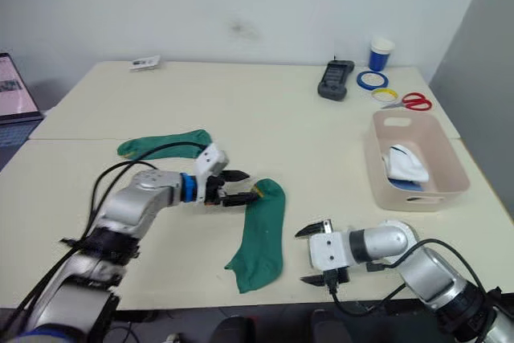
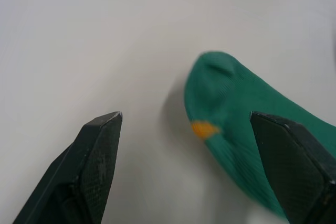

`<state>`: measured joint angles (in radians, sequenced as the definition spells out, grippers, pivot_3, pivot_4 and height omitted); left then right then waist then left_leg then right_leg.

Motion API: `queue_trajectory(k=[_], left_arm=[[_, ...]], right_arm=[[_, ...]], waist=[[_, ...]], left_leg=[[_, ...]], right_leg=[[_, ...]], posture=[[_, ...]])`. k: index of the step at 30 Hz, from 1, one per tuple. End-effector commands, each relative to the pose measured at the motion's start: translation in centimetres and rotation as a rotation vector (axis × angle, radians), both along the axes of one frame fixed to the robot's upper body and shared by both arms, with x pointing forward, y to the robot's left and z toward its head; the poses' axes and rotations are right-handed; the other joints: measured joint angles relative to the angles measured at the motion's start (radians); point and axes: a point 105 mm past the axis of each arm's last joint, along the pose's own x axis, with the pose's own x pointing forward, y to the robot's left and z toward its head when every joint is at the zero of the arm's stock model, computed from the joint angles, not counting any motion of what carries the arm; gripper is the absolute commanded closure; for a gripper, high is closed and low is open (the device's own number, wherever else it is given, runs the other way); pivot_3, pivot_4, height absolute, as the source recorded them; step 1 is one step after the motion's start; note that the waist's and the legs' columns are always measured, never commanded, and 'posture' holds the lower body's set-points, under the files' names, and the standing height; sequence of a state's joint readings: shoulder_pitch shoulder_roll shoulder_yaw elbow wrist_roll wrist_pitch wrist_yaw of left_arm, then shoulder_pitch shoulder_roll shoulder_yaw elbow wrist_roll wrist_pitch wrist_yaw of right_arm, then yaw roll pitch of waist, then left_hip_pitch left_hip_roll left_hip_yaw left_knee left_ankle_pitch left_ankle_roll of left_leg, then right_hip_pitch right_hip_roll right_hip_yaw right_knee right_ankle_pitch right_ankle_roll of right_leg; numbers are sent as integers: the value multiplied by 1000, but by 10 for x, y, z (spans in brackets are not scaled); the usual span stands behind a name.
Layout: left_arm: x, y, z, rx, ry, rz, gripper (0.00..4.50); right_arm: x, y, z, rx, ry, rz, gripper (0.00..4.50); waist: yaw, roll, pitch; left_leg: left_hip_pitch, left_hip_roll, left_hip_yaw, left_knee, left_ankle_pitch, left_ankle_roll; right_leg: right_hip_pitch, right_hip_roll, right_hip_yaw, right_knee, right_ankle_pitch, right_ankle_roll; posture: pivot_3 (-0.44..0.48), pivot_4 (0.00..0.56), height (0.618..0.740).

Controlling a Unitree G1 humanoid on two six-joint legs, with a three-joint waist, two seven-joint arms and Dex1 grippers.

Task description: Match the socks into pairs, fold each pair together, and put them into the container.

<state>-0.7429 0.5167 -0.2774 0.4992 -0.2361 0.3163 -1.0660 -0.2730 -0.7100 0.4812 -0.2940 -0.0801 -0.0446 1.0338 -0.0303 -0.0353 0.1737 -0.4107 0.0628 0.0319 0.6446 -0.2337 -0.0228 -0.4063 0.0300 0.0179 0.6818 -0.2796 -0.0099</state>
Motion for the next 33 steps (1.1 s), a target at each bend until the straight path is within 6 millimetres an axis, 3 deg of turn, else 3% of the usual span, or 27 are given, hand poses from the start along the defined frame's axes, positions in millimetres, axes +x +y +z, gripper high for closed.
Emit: queue_trajectory(k=[1, 3, 5, 8, 17, 19, 25, 28, 31, 33], left_arm=[[10, -3, 2, 29, -39, -34, 480], [13, -5, 1, 37, -40, -48, 480], [15, -5, -1, 45, -39, -54, 862], [14, -5, -5, 55, -31, -72, 1656], [14, 1, -11, 61, -22, -42, 4500], [11, 5, -13, 63, -9, -37, 4500], [-13, 31, -15, -23, 56, 93, 4500], [-35, 35, -13, -55, 83, 139, 4500], [-68, 34, -16, -68, 118, 173, 4500], [-78, 32, -17, -80, 113, 217, 4500]], right_arm=[[0, 13, -1, 12, -88, 70, 24], [4, 20, -1, 34, -109, 77, 24], [7, 29, -3, 40, -141, 113, 0], [8, 37, -2, 65, -160, 167, 618], [3, 35, 8, 135, -159, 225, 3876], [5, 32, 11, 152, -165, 216, 4462], [15, -1, 21, 171, -90, 121, 4462], [23, -16, 21, 136, -77, 98, 4462], [44, -27, 22, 116, -99, 57, 4462], [51, -28, 24, 111, -110, 57, 4462]], waist=[[-1, 0, 0], [-2, 0, 0], [-2, 0, 0], [-1, 0, 0], [1, 0, 0], [0, 0, 0], [-4, 0, 0], [-5, 0, 0], [-7, 0, 0], [-3, 0, 0]], left_leg=[[0, 1, 0, 0, 0, 0], [1, 2, -2, 0, 0, 0], [3, 2, -2, 0, 0, 0], [5, 2, -2, 0, 0, 0], [5, 1, 0, 1, 1, -1], [5, 1, 0, 1, 1, -1], [10, 2, 0, 0, 1, -1], [11, 3, -1, 0, 1, -1], [11, 3, -1, 0, 1, -1], [12, 3, -1, -1, 1, -1]], right_leg=[[0, 1, 0, 1, 0, 0], [0, 3, -1, 2, 0, -1], [0, 4, 0, 5, 0, -1], [1, 4, 0, 9, 0, -1], [1, 1, 1, 10, 0, -1], [1, 1, 1, 11, 0, -1], [2, -2, 4, 15, -1, -2], [2, -3, 4, 17, -2, -4], [2, -3, 4, 17, -2, -5], [2, -4, 5, 17, -2, -5]], posture=[[0, 150, 740], [0, 150, 740], [0, 150, 740], [0, 150, 740], [0, 150, 740], [0, 150, 740], [0, 150, 740], [0, 150, 740], [0, 150, 740], [0, 150, 740]])
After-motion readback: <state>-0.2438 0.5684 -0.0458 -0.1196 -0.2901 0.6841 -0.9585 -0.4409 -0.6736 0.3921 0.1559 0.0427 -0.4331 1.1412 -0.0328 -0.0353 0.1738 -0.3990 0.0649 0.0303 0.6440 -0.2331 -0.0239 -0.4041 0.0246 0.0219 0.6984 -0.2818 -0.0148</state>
